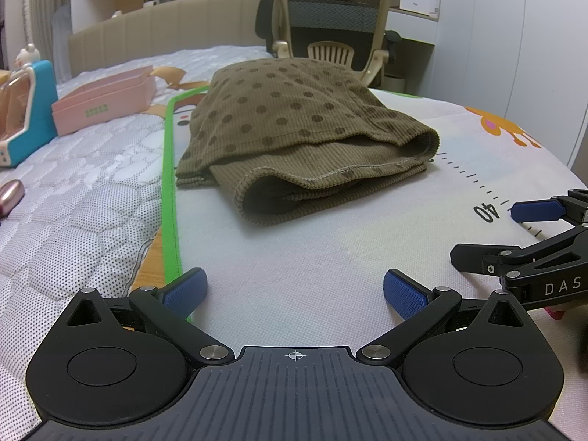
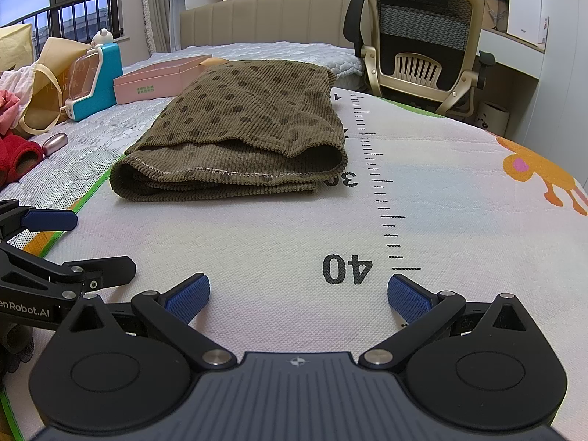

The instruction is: Fold clothes

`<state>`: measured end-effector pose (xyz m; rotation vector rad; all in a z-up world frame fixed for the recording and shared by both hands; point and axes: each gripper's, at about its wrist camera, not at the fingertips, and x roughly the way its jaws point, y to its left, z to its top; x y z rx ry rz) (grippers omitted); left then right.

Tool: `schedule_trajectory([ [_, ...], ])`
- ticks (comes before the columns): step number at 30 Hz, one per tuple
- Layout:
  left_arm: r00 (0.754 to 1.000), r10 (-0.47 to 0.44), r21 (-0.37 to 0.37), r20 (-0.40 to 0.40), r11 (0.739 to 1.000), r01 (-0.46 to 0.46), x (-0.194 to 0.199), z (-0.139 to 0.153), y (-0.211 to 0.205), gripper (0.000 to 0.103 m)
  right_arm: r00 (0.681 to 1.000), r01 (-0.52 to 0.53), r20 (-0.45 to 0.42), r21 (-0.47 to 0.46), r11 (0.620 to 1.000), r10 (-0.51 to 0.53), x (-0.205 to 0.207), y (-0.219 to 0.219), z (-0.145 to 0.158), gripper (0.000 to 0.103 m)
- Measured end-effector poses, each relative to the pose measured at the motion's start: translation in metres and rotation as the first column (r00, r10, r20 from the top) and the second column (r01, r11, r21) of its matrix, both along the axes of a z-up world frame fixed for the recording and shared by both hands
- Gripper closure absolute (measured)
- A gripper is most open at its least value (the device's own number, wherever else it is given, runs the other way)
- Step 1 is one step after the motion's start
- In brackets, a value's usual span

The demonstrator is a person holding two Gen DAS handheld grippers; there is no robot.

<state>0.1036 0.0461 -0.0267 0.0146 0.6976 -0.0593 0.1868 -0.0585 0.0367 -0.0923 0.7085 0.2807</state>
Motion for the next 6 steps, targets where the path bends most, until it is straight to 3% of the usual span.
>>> schedule_trajectory([
  [6,1.000,0.001,0.001,0.001,1.000,-0.001,-0.0003,-0.0001,0.0002,0.000,1.000,0.000,-0.001,-0.002,1.000,0.000,0.0001,-0.0005,-0.0002,0.000],
])
